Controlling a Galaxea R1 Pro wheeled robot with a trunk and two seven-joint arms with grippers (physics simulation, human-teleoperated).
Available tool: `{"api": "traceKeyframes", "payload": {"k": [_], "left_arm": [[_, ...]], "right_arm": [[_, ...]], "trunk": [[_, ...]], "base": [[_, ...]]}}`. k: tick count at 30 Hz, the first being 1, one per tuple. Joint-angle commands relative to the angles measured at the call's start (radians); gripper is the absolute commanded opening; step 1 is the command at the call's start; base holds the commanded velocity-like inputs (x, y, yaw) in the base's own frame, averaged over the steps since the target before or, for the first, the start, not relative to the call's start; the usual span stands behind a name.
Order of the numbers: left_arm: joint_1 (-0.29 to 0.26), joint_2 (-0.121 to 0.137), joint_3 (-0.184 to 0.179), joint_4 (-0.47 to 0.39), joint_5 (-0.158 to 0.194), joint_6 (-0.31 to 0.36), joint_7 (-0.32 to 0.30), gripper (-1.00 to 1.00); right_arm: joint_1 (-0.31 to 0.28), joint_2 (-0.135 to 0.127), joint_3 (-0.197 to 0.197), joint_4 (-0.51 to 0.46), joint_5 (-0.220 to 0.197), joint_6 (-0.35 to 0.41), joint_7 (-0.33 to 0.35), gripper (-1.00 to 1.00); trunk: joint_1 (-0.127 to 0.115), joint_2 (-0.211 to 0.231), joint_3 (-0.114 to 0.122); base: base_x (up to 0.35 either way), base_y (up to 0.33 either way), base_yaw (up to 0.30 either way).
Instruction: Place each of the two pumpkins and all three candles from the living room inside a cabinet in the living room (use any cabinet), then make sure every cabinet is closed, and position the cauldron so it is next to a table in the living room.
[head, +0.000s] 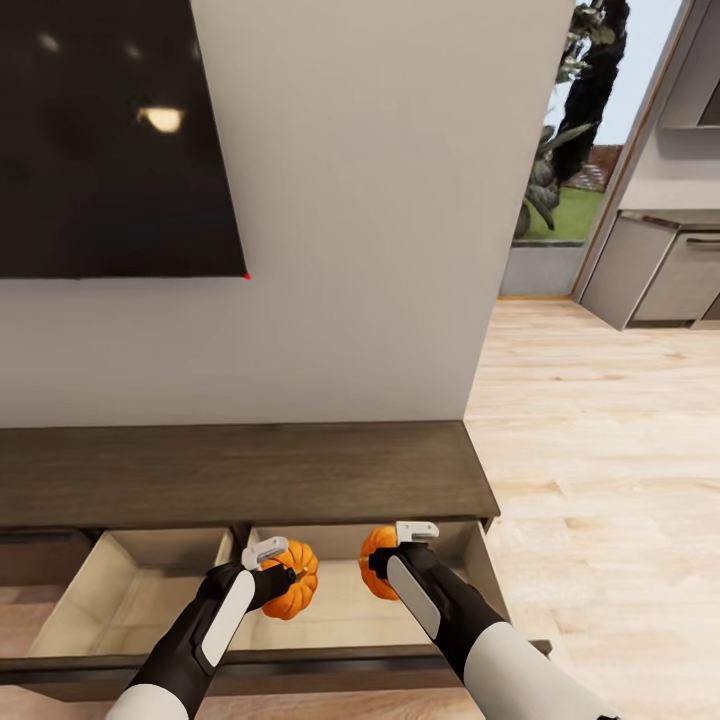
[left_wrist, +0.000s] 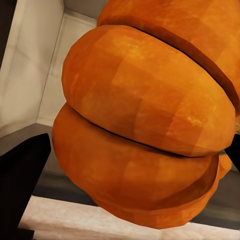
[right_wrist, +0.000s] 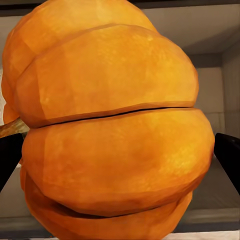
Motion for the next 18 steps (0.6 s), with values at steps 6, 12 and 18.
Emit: {"api": "traceKeyframes", "payload": {"k": [6,12,18], "left_arm": [[0.0,0.0,0.0,0.0,0.0,0.0,0.001,-1.0],[0.0,0.0,0.0,0.0,0.0,0.0,0.001,-1.0],[0.0,0.0,0.0,0.0,0.0,0.0,0.001,-1.0]], "right_arm": [[0.0,0.0,-0.002,-0.001,0.001,-0.002,0.001,-1.0],[0.0,0.0,-0.002,-0.001,-0.001,-0.004,0.002,-1.0],[0.0,0.0,-0.002,-0.001,-0.001,-0.005,0.003,-1.0]], "trunk": [[0.023,-0.042,-0.019],[0.046,-0.084,-0.036],[0.069,-0.126,-0.052]], "base": [[0.0,0.0,-0.001],[0.0,0.0,-0.181],[0.0,0.0,-0.217]]}}
